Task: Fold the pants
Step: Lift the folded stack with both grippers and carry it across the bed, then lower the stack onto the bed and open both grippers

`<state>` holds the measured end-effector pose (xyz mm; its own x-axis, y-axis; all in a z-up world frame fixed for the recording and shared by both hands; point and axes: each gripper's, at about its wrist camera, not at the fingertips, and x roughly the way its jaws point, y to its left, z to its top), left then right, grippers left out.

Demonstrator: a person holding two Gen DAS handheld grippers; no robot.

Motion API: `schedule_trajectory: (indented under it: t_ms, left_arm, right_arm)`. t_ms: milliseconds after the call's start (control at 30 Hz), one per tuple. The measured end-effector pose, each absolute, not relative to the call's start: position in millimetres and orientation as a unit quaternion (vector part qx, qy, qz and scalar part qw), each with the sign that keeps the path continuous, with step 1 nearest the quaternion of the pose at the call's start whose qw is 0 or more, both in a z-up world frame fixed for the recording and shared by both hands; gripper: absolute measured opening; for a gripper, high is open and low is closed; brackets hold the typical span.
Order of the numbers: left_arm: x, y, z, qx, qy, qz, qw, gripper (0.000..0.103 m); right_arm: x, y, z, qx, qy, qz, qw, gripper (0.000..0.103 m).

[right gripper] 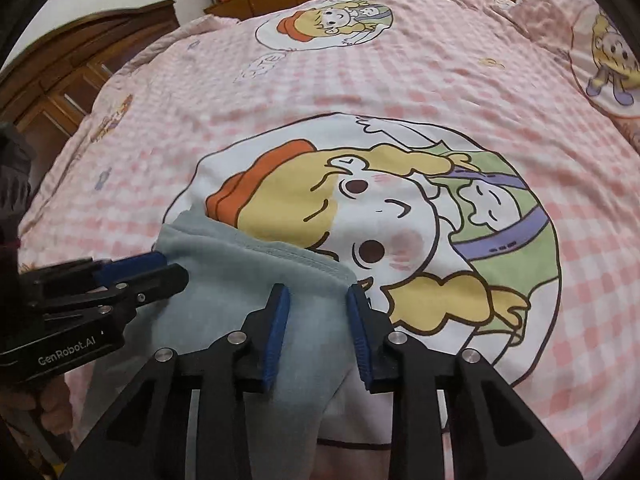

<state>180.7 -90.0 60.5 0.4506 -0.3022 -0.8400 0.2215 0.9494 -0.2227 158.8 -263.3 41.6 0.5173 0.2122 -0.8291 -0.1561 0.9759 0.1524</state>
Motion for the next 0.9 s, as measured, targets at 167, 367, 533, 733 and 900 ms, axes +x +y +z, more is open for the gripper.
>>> schedule_trajectory:
  t_ms: [167, 367, 533, 733, 900]
  left_arm:
    - [143.5, -77.0, 88.3, -0.05, 0.489, -0.174, 0.853, 0.032]
    - [89.2, -69.6, 92.6, -0.053, 0.492, -0.178, 0.851, 0.032]
    - [60.5, -74.2, 71.8, -0.019, 0.505, -0.159, 0.848, 0.032]
    - [32.3, -67.4, 68.8, -0.032, 0.507, -0.146, 0.849, 0.032]
    - [15.5, -71.2, 71.5, -0.039, 0.499, -0.134, 0.855, 0.033]
  right_arm:
    - [125.0, -264.5, 72.2, 0.037, 0.467, 0.129, 0.874, 0.03]
    - [73.7, -248.3, 69.5, 0.018, 0.484, 0.152, 0.861, 0.03]
    - [40.0, -244.5, 47.9, -0.003, 0.497, 0.127, 0.859, 0.03]
    - [15.1, -250.9, 52.1, 0.007, 0.496, 0.115, 0.861, 0.03]
    - [-0.6, -251.6, 53.0, -0.006, 0.497, 0.09, 0.863, 0.03]
